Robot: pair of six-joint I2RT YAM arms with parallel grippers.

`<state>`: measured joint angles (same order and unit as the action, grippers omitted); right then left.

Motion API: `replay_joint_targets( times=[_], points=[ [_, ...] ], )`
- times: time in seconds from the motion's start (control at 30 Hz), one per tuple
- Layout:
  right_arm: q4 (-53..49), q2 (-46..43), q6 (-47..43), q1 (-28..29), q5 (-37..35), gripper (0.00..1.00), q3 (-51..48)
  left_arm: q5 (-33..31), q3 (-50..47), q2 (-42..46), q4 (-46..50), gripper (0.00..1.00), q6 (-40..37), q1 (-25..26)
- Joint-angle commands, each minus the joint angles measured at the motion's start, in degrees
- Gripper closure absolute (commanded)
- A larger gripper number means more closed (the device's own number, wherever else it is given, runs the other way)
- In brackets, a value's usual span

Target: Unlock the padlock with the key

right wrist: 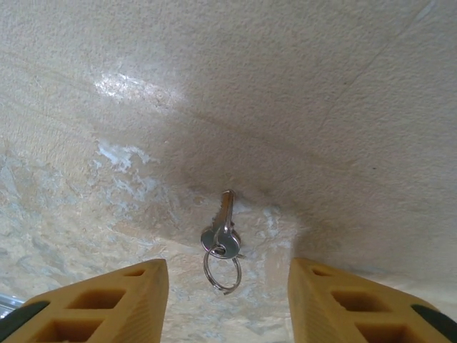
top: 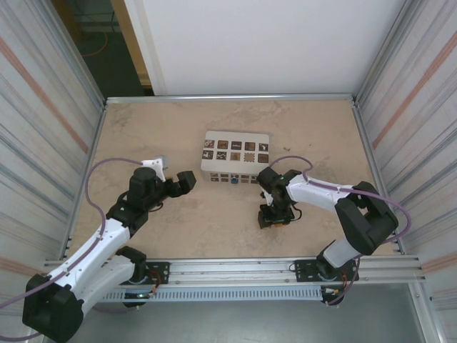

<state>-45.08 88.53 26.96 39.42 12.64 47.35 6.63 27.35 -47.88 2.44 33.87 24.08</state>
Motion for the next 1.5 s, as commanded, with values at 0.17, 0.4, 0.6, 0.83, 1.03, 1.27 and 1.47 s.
replay_joint_targets(
  times=[0.17,0.4,0.6,0.83,1.03,1.27,1.47],
  points=[
    [-0.64,2.09,0.31,0.5,-0.78,0.66,1.89,-1.36,-0.28,-0.57,0.08,0.01,-0.08,0.14],
    [-1.05,2.94,0.47,0.71,-0.72,0.76,1.95,-1.36,-0.19,-0.97,-0.2,0.01,-0.12,0.09],
    [-1.4,3.99,0.79,1.06,-0.86,0.83,1.87,-1.42,-0.2,-1.01,-0.07,0.01,-0.12,0.1],
    [-1.36,4.8,1.33,1.09,-1.51,0.91,1.18,-1.59,0.22,-0.84,0.34,0.01,-0.55,0.07],
    [-0.65,2.04,1.86,1.09,-3.53,1.0,1.01,-1.56,0.81,-0.35,0.79,0.01,-0.73,-0.13],
    [4.06,-4.79,2.44,-0.16,-2.98,1.0,-0.2,-0.62,1.82,0.67,0.81,0.01,-0.33,-0.43],
    [10.47,-12.1,4.84,-3.95,2.29,1.0,-2.68,1.52,3.42,1.12,0.25,0.01,1.79,-0.48]
  ],
)
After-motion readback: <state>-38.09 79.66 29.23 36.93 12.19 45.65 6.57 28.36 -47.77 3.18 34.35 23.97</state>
